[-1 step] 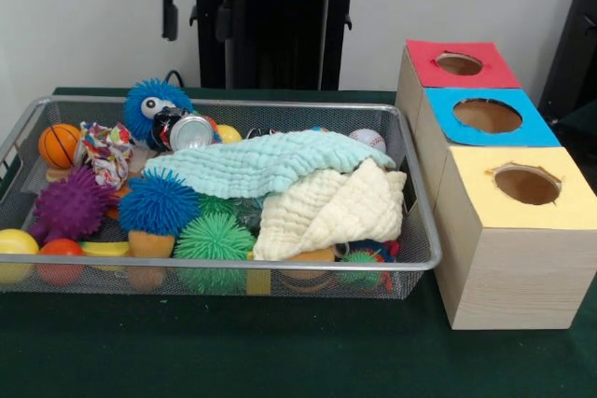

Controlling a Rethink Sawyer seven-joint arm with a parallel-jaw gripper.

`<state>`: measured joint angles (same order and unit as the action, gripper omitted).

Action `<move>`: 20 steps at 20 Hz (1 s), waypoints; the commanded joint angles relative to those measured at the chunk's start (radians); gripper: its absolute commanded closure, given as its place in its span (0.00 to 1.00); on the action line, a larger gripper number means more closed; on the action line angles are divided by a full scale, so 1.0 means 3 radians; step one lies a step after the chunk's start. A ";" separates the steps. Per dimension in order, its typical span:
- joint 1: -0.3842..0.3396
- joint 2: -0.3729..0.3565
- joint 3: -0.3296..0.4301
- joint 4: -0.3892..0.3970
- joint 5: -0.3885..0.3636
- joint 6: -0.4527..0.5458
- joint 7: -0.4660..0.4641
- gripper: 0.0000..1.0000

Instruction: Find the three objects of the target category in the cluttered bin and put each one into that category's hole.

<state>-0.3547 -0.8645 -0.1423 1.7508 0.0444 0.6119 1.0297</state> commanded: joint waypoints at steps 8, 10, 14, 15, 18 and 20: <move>-0.0632 0.0224 0.0999 -0.0376 -0.0395 -0.0114 -0.0357 0.00; -0.0674 0.0297 0.1041 -0.0475 -0.0449 -0.0065 -0.0327 0.00; -0.0753 0.0442 0.1127 -0.0604 -0.0548 -0.0139 -0.0268 0.00; -0.0801 0.0476 0.1181 -0.0607 -0.0560 -0.0166 -0.0284 0.00; -0.0897 0.0565 0.1297 -0.0674 -0.0616 -0.0145 -0.0319 0.00; -0.0940 0.0645 0.1345 -0.0728 -0.0676 -0.0175 -0.0326 0.00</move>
<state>-0.5966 -0.7670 0.1189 1.5915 -0.0925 0.5779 1.0297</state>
